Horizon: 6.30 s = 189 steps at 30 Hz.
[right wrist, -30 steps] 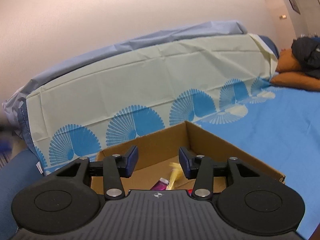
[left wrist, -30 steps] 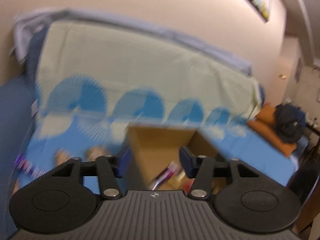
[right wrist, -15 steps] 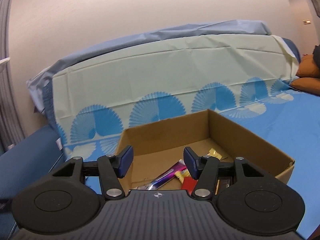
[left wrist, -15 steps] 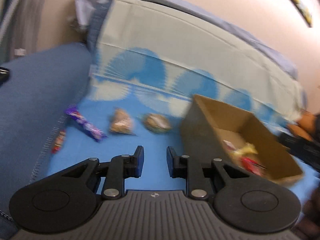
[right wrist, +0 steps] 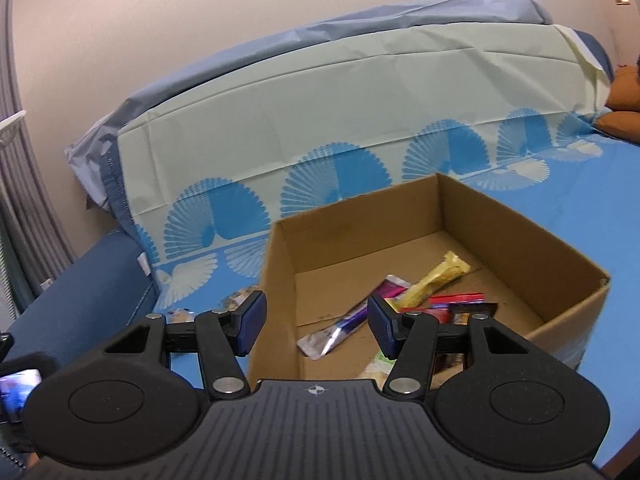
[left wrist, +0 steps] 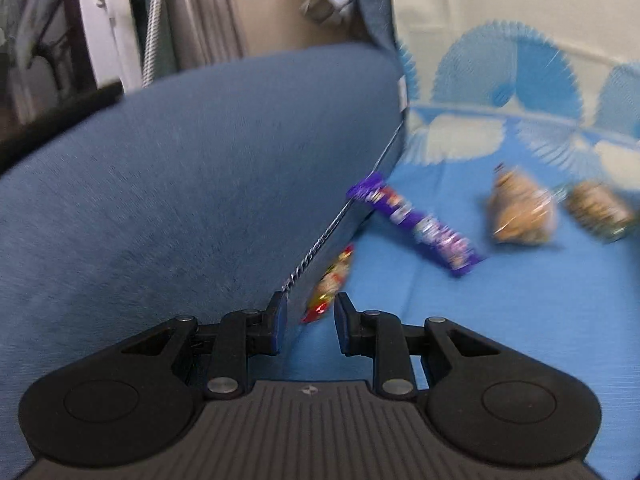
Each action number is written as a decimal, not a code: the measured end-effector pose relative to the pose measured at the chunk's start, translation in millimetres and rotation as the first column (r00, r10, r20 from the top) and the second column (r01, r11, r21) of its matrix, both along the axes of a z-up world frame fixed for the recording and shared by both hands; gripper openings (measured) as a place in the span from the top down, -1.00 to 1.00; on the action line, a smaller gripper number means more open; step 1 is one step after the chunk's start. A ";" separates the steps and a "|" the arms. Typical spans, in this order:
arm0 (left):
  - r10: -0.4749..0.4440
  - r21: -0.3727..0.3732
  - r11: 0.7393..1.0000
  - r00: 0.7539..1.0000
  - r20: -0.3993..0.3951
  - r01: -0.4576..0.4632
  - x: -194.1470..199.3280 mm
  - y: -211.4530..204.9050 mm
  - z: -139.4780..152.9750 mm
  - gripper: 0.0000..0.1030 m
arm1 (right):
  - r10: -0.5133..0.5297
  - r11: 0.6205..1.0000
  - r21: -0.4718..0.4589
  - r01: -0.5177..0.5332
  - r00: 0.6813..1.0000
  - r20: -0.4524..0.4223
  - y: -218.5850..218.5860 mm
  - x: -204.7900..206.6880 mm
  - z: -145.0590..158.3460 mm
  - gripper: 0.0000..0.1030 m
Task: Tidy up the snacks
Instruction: 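Grasp the small red-wrapped candy with the left tool, then grasp the cookie bag with the right tool while the left tool holds the candy, then carry the cookie bag and red candy over the box with both tools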
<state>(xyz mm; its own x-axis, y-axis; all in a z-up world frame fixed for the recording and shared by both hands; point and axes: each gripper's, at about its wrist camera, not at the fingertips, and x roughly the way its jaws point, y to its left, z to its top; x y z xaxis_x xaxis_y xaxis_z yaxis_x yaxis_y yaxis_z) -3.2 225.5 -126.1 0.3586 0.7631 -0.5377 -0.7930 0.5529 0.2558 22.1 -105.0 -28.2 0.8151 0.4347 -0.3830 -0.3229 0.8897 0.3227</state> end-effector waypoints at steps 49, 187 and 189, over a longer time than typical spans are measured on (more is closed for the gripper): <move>-0.496 -0.346 0.794 0.862 0.107 0.500 -9.0 -15.8 16.0 -0.68 | 0.222 0.975 -0.025 -0.222 0.975 -0.017 43.6 -40.4 7.6 -0.30; -0.618 -0.209 0.627 0.642 0.453 0.751 -39.8 -130.0 146.2 -0.05 | 0.151 0.989 -0.021 -0.150 0.984 0.097 -7.7 40.5 34.0 0.08; -0.630 -0.205 0.610 0.626 0.461 0.765 -29.8 -141.9 153.4 -0.05 | 0.094 0.996 -0.019 -0.092 0.991 0.093 -18.0 46.6 34.6 0.08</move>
<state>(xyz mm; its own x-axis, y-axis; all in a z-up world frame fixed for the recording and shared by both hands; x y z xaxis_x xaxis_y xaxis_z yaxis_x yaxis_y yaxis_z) -33.0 83.6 27.3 0.8901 -0.0183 -0.4554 -0.1120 0.9598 -0.2574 68.7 -123.0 6.4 0.8041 0.5052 -0.3133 -0.4327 0.8588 0.2743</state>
